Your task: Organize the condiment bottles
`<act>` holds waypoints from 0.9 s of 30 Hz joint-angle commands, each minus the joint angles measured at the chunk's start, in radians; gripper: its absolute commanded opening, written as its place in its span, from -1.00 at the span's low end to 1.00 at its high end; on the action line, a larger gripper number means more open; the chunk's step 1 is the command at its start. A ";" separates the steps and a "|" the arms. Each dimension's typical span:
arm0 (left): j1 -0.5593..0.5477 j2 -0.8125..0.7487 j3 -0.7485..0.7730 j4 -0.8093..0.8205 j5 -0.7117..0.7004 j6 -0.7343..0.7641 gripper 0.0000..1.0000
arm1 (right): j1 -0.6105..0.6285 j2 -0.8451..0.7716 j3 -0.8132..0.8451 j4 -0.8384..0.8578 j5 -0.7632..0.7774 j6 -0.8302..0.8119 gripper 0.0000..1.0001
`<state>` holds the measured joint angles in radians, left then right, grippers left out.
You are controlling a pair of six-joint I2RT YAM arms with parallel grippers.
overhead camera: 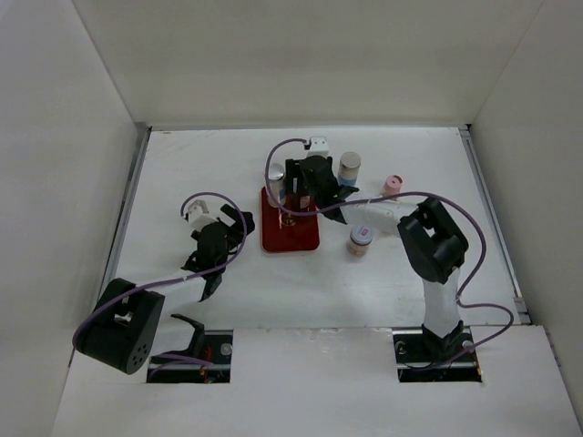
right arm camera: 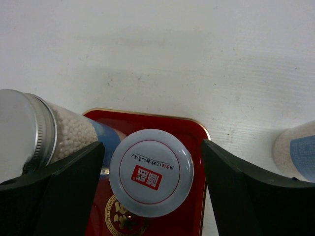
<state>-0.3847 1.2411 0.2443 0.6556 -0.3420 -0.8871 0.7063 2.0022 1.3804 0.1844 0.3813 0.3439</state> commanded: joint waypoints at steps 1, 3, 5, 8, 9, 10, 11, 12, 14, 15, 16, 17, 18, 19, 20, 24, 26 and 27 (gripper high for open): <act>0.002 -0.002 0.026 0.052 -0.002 -0.003 1.00 | 0.012 -0.132 -0.006 0.073 0.034 0.001 0.73; 0.008 0.003 0.027 0.052 0.006 -0.003 1.00 | 0.012 -0.187 -0.035 0.056 0.042 0.000 0.71; 0.008 -0.011 0.023 0.052 0.005 -0.004 1.00 | 0.003 -0.239 -0.067 0.021 0.051 -0.008 0.69; 0.005 -0.008 0.023 0.052 -0.002 -0.001 1.00 | -0.037 -0.316 -0.147 -0.011 0.097 -0.028 0.69; 0.008 -0.003 0.023 0.052 0.004 -0.003 1.00 | -0.056 -0.338 -0.173 -0.010 0.105 -0.034 0.70; 0.008 -0.002 0.023 0.052 0.009 -0.004 1.00 | -0.078 -0.353 -0.190 -0.007 0.110 -0.040 0.70; 0.005 -0.003 0.024 0.052 0.011 -0.004 1.00 | -0.098 -0.368 -0.202 -0.007 0.116 -0.048 0.71; -0.001 -0.003 0.027 0.052 0.003 -0.004 1.00 | -0.118 -0.382 -0.213 -0.005 0.122 -0.054 0.75; -0.003 0.011 0.032 0.052 0.003 -0.003 1.00 | -0.158 -0.387 -0.212 -0.010 0.128 -0.068 0.89; -0.001 0.017 0.033 0.052 0.011 -0.003 1.00 | -0.175 -0.379 -0.201 -0.016 0.131 -0.075 0.94; 0.000 0.015 0.032 0.052 0.014 -0.004 1.00 | -0.185 -0.370 -0.196 -0.014 0.131 -0.082 0.99; 0.002 0.005 0.029 0.052 0.012 -0.004 1.00 | -0.201 -0.350 -0.181 -0.008 0.125 -0.091 1.00; 0.001 -0.003 0.027 0.052 0.006 -0.003 1.00 | -0.210 -0.327 -0.163 -0.019 0.117 -0.094 1.00; 0.000 -0.003 0.027 0.052 0.001 -0.001 1.00 | -0.215 -0.312 -0.149 -0.029 0.108 -0.095 1.00; 0.000 0.003 0.029 0.052 0.000 -0.001 1.00 | -0.218 -0.292 -0.132 -0.040 0.093 -0.097 1.00; 0.008 -0.006 0.024 0.052 0.006 -0.001 1.00 | -0.233 -0.214 -0.064 -0.057 0.050 -0.094 1.00; 0.007 0.000 0.027 0.052 0.001 -0.001 1.00 | -0.236 -0.185 -0.041 -0.069 0.030 -0.086 1.00; 0.008 0.009 0.029 0.052 0.009 -0.001 1.00 | -0.238 -0.169 -0.029 -0.072 0.022 -0.085 0.96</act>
<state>-0.3805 1.2518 0.2443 0.6594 -0.3363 -0.8867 0.4770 1.8130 1.2816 0.1162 0.4419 0.2615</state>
